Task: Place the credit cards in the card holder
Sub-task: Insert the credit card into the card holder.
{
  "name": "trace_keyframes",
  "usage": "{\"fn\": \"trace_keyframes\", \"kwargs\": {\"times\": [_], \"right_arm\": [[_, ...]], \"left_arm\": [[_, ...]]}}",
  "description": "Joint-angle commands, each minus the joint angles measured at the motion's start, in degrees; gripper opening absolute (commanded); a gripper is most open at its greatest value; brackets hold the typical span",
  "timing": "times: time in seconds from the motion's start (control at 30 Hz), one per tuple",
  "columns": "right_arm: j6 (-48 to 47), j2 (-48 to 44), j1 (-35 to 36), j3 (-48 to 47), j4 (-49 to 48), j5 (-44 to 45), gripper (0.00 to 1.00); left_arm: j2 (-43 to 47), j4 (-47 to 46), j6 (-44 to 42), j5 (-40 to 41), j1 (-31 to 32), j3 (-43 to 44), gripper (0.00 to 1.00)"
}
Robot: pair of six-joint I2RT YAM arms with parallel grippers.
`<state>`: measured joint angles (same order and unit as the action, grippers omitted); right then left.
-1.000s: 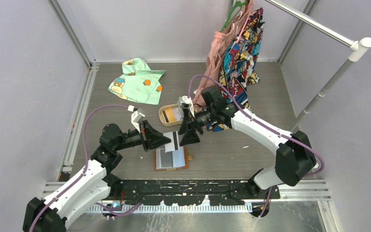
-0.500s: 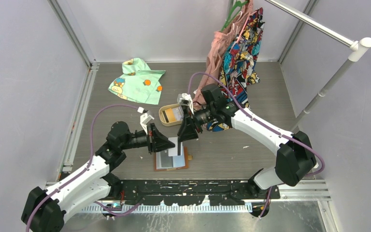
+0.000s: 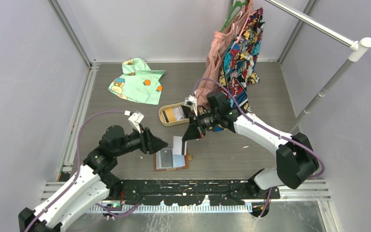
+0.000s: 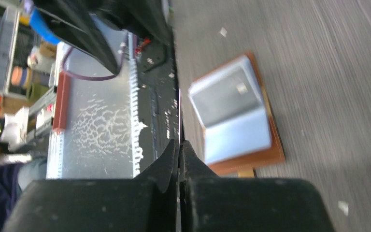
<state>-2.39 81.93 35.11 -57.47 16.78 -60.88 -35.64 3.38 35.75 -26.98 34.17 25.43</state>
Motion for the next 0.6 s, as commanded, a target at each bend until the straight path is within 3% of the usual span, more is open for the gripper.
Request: {"fn": "trace_keyframes", "kwargs": {"times": [0.0, 0.07, 0.17, 0.33, 0.57], "right_arm": [[17.35, -0.97, -2.39, 8.77, -14.97, 9.71, 0.01], [23.5, 0.74, -2.81, 12.05, -22.36, 9.14, 0.01], [31.25, 2.82, -2.68, 15.12, -31.08, 9.15, 0.01], [34.81, 5.09, -2.74, 16.9, -33.7, 13.26, 0.01], [34.01, 11.12, -2.58, 15.46, -29.6, 15.17, 0.01]], "left_arm": [[3.81, 25.24, 12.49, 12.9, 0.05, 1.38, 0.55], [3.3, 30.6, 14.44, 14.13, 0.23, 0.78, 0.62], [0.34, 30.63, 15.42, 16.18, 1.09, -0.47, 0.67], [-8.33, 26.67, 14.7, 17.25, 2.42, -0.62, 0.71], [-17.51, 23.93, 13.38, 17.26, 2.87, -0.99, 0.54]]}}
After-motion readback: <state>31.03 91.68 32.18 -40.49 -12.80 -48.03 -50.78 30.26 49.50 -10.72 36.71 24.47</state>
